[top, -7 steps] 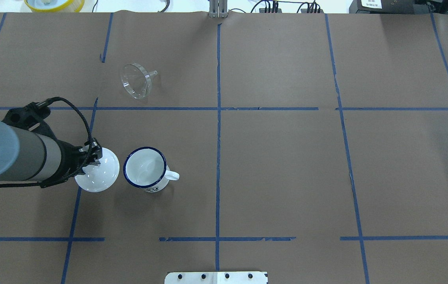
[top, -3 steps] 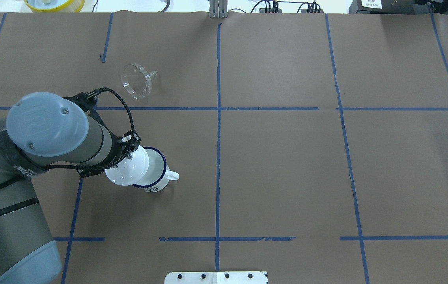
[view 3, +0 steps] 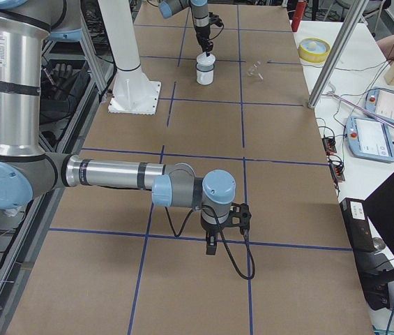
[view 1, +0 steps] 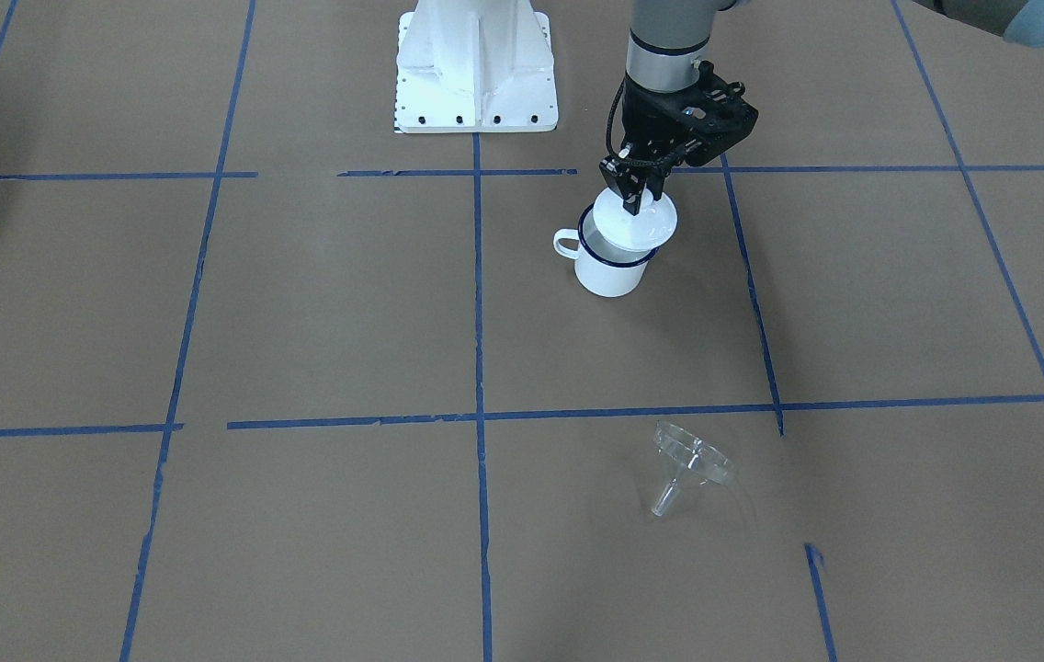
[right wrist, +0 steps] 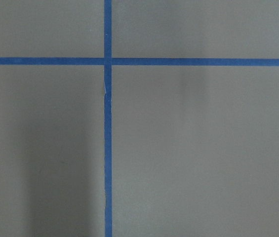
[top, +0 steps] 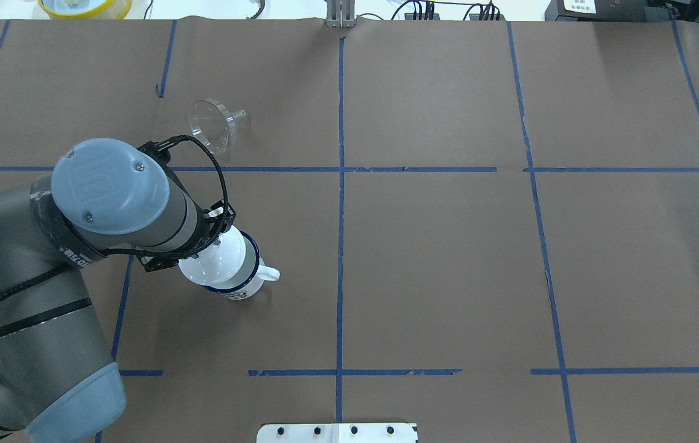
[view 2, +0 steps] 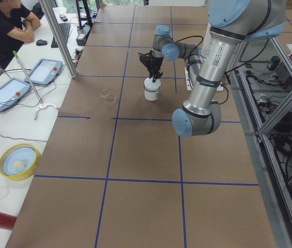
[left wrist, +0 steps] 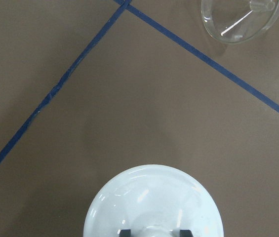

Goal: Remove funnel from cup
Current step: 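Lower the lid onto the mug opening with the left gripper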

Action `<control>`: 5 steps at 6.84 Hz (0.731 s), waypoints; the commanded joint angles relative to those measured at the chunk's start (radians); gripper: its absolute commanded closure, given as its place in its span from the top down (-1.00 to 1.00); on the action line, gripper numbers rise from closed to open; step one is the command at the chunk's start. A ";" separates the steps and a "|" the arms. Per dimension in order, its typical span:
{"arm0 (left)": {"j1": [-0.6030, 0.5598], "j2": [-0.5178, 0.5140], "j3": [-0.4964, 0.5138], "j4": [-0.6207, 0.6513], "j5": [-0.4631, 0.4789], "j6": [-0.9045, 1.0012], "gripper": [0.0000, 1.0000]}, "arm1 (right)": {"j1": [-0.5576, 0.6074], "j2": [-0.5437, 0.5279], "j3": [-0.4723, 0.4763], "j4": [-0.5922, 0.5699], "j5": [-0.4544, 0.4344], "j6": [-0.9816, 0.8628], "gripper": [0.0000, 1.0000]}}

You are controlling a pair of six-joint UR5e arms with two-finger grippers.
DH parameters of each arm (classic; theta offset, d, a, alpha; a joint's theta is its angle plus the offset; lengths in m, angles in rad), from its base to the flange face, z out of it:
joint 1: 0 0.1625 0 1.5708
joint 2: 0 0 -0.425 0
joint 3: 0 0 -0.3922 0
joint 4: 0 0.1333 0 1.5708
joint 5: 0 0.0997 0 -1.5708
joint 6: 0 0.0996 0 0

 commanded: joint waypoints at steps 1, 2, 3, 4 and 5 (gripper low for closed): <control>0.000 -0.007 0.015 -0.002 0.000 0.006 -1.00 | 0.000 0.000 0.000 0.000 0.000 0.000 1.00; 0.002 -0.010 0.027 -0.005 -0.001 0.006 -1.00 | 0.000 0.000 0.000 0.000 0.000 0.000 1.00; 0.003 -0.010 0.030 -0.005 -0.010 0.006 -1.00 | 0.000 0.000 0.000 0.000 0.000 0.000 1.00; 0.003 -0.010 0.029 -0.005 -0.012 0.006 -1.00 | 0.000 0.000 0.000 0.000 0.000 0.000 1.00; 0.005 -0.010 0.030 -0.005 -0.012 0.006 -1.00 | 0.000 0.000 0.000 0.000 0.000 0.000 1.00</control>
